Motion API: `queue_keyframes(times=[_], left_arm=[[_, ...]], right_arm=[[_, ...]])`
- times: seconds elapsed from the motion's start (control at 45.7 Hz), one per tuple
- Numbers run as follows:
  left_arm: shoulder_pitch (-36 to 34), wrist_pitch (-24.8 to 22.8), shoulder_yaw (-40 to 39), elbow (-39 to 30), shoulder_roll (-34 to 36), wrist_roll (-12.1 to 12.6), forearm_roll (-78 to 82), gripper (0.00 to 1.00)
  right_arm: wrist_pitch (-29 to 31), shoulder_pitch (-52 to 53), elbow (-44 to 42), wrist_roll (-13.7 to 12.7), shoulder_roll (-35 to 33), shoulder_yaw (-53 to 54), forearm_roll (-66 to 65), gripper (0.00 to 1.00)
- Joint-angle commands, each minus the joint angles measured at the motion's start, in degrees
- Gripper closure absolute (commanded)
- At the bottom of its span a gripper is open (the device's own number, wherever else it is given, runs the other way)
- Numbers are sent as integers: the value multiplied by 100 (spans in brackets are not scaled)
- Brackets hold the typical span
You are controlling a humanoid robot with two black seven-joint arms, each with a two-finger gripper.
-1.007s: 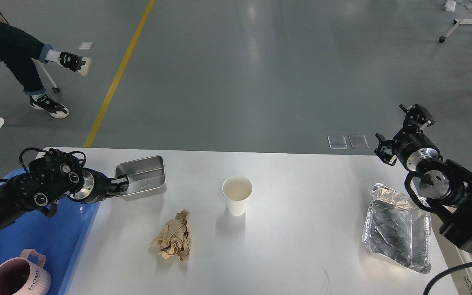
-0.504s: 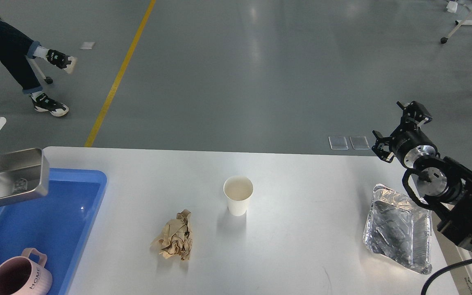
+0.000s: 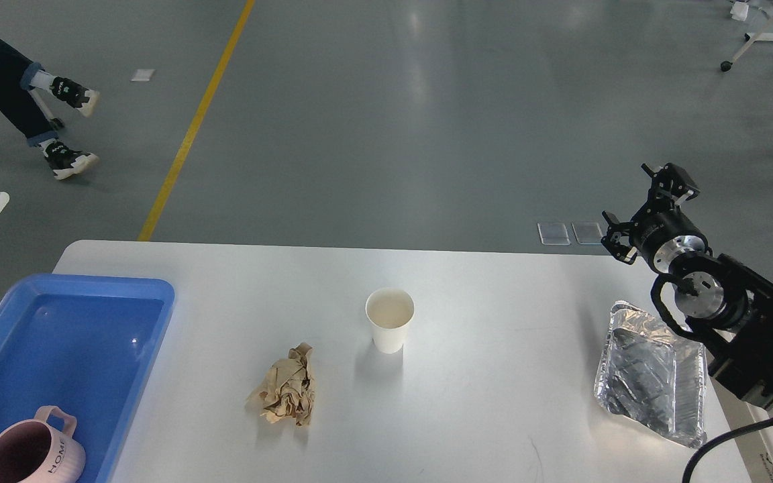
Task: Tidy desktop
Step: 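Lift the steel tray and carry it over the blue bin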
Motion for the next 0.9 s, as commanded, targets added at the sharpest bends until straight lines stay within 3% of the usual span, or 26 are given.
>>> queue_keyframes(times=[0.0,0.328,0.547,0.876], left_arm=[[31,162,65,958,-869,52,-199,100],[382,434,364,3235,-2970,69,-1412,100],[725,776,347,3930,-4095,104,-1781,100],[1226,1146,347,4572,-5019,192,-2326,100]], right_arm=[[4,-9,5,0,1,-6,2,0],[-84,0,128,0,-8,-15,2,0],[-163,0,234,0,-43,-15,-6,0],[-181,0,251,0,-43,-15,-6,0]])
